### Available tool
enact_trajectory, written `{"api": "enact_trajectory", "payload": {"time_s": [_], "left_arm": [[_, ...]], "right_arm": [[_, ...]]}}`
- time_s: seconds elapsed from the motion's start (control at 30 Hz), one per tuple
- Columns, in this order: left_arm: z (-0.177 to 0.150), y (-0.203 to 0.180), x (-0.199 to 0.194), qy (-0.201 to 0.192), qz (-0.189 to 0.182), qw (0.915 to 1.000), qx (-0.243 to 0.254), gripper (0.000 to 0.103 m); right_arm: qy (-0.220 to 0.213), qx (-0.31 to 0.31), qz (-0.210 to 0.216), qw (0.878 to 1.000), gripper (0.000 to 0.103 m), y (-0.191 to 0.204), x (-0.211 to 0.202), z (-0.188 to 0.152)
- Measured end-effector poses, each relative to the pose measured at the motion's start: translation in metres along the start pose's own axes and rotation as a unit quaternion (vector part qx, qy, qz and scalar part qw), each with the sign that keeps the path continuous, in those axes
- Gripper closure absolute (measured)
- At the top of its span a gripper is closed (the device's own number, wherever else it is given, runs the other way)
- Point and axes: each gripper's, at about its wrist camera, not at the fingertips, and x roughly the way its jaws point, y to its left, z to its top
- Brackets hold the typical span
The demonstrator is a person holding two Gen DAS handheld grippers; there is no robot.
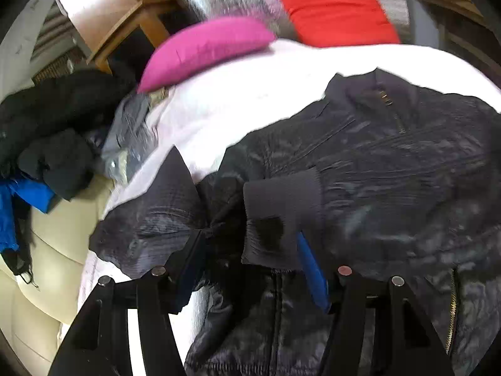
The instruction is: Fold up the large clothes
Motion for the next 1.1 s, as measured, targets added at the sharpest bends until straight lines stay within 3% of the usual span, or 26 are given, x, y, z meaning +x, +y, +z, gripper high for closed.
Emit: {"api": "enact_trajectory", "payload": {"time_s": [0.1, 0.17, 0.23, 0.3, 0.33, 0.4, 0.53, 0.6, 0.67, 0.77, 0.83, 0.9, 1.0, 1.1], "left_arm": [[-0.003, -0.01, -0.008, -0.011, -0.025, 0.9996, 0.005, 0.031], [-0.009, -0.025, -0.005, 0.003, -0.04, 0.9991, 0.01, 0.028], [-0.011, -0.033, 0.01, 0.036, -0.055, 0.9978, 0.01, 0.028], [-0.019, -0.038, 0.038, 0.107, -0.08, 0.991, 0.005, 0.028], [-0.023, -0.035, 0.044, 0.124, -0.088, 0.9884, -0.005, 0.028], [-0.025, -0.02, 0.037, 0.114, -0.112, 0.9867, -0.027, 0.028], [-0.024, 0.035, -0.003, 0.037, -0.123, 0.9903, -0.052, 0.028], [-0.027, 0.083, -0.018, 0.004, -0.102, 0.9912, -0.084, 0.023], [-0.032, 0.133, -0.016, -0.004, -0.073, 0.9886, -0.132, 0.014], [-0.047, 0.206, 0.006, 0.024, -0.045, 0.9752, -0.215, 0.012], [-0.063, 0.249, 0.029, 0.055, -0.027, 0.96, -0.273, 0.012], [-0.082, 0.291, 0.057, 0.084, -0.016, 0.9392, -0.333, 0.012], [-0.104, 0.327, 0.092, 0.114, -0.008, 0.9114, -0.395, 0.012], [-0.118, 0.343, 0.119, 0.133, -0.01, 0.8899, -0.436, 0.012]], "right_arm": [[0.037, -0.047, 0.036, 0.998, 0.035, 0.033, 0.005, -0.019], [0.064, -0.068, 0.054, 0.994, 0.039, 0.049, 0.008, -0.036], [0.1, -0.086, 0.065, 0.989, 0.039, 0.065, 0.019, -0.053], [0.144, -0.096, 0.056, 0.983, 0.039, 0.073, 0.038, -0.068], [0.175, -0.099, 0.046, 0.978, 0.039, 0.072, 0.048, -0.078], [0.203, -0.101, 0.028, 0.974, 0.039, 0.075, 0.064, -0.086], [0.172, -0.087, 0.057, 0.98, 0.039, 0.08, 0.053, -0.074], [0.14, -0.08, 0.068, 0.985, 0.039, 0.082, 0.043, -0.066], [0.123, -0.078, 0.075, 0.986, 0.039, 0.085, 0.04, -0.063], [0.11, -0.081, 0.077, 0.988, 0.039, 0.091, 0.04, -0.064], [0.104, -0.088, 0.08, 0.987, 0.039, 0.102, 0.041, -0.069], [0.098, -0.099, 0.076, 0.987, 0.039, 0.109, 0.042, -0.07], [0.092, -0.108, 0.072, 0.987, 0.039, 0.11, 0.041, -0.07], [0.094, -0.105, 0.069, 0.988, 0.039, 0.108, 0.043, -0.069]]}}
